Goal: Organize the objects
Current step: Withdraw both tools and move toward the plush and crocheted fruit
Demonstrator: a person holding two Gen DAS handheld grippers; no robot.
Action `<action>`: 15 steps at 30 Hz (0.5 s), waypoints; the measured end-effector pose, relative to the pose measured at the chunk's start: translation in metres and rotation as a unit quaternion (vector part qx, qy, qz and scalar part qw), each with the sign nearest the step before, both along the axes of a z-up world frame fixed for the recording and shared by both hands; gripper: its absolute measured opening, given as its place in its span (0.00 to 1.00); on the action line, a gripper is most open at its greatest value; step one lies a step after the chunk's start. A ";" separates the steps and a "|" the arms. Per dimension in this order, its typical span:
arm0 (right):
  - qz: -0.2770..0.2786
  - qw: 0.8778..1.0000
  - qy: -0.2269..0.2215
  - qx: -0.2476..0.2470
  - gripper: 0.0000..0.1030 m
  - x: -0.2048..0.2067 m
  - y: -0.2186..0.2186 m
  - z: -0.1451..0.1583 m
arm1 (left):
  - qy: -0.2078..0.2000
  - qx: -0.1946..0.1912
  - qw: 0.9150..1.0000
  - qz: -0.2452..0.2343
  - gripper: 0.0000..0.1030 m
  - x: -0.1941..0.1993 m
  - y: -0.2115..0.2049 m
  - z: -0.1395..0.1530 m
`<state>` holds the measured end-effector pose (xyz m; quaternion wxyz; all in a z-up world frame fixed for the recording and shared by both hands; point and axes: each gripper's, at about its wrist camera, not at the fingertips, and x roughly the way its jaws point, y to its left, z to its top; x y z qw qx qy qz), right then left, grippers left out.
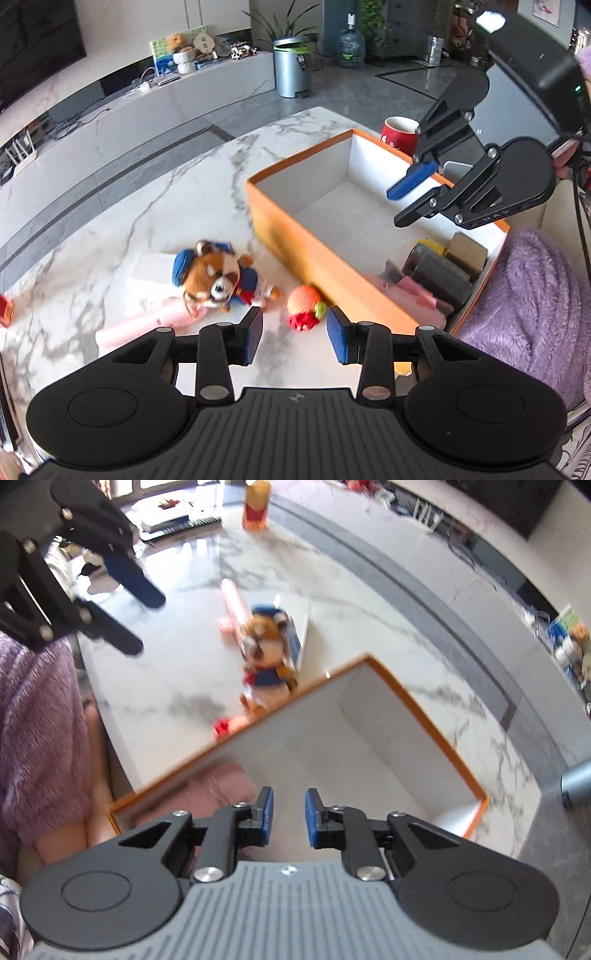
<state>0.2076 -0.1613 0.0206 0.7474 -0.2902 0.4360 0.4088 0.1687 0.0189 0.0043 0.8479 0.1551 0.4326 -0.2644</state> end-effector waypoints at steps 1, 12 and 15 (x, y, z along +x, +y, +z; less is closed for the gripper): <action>0.012 1.000 -0.004 0.002 0.25 0.019 0.024 -0.011 | 0.002 -0.001 1.000 0.002 0.44 -0.002 0.005 -0.003; 0.120 0.990 0.022 -0.070 0.46 0.012 0.110 -0.057 | 0.035 -0.031 0.999 0.016 0.44 0.002 0.035 -0.043; 0.138 0.983 0.032 -0.119 0.46 0.019 0.128 -0.080 | 0.041 -0.039 0.998 0.016 0.44 0.009 0.039 -0.053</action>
